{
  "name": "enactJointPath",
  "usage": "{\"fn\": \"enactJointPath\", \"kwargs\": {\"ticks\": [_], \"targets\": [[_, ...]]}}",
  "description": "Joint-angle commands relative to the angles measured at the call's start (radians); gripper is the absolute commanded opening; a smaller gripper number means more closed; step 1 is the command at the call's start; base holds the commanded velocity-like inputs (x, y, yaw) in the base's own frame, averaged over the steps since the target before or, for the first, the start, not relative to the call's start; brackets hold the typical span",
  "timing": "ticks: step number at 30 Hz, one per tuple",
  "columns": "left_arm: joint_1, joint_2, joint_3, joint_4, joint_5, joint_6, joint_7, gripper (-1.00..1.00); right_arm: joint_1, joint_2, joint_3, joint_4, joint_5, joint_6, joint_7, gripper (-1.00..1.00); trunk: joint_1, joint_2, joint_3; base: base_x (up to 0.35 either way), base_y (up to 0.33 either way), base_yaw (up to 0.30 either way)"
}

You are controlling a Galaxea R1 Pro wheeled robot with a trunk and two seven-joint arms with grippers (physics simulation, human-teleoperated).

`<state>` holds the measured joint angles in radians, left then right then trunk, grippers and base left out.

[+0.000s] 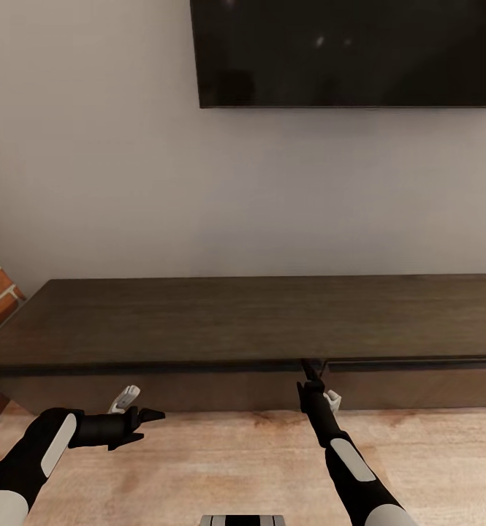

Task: Place each of the two pumpkins and all three candles from the living room inside a cabinet in the living room (use any cabinet), then make sure every cabinet is closed, and position the cauldron so it is next to a table in the living room.

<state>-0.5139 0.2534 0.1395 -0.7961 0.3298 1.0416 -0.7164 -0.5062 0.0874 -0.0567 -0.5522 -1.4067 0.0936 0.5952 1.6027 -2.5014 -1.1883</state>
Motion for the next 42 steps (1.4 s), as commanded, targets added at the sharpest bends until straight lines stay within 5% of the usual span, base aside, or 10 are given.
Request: {"fn": "enactJointPath", "kwargs": {"ticks": [1, 7, 8, 42], "targets": [[0.0, 0.0, 0.0, 0.0, 0.0, 0.0, 0.0, 1.0, 0.0, 0.0, 0.0, 0.0, 0.0, 0.0, 0.0, 1.0, 0.0, 0.0, 0.0, 0.0, 0.0, 0.0], [0.0, 0.0, -0.001, 0.0, 0.0, 0.0, 0.0, 1.0, 0.0, 0.0, 0.0, 0.001, 0.0, -0.002, 0.0, 1.0, 0.0, 0.0, 0.0, 0.0, 0.0, 0.0], [0.0, 0.0, -0.001, 0.0, 0.0, 0.0, 0.0, 1.0, 0.0, 0.0, 0.0, 0.001, 0.0, -0.002, 0.0, -1.0, 0.0, 0.0, 0.0, 0.0, 0.0, 0.0], [0.0, 0.0, -0.001, 0.001, 0.0, 0.0, 0.0, 1.0, 0.0, 0.0, -0.003, 0.002, -0.001, 0.0, -0.002, -1.0, 0.0, 0.0, 0.0, -0.016, 0.0, 0.0]]}}
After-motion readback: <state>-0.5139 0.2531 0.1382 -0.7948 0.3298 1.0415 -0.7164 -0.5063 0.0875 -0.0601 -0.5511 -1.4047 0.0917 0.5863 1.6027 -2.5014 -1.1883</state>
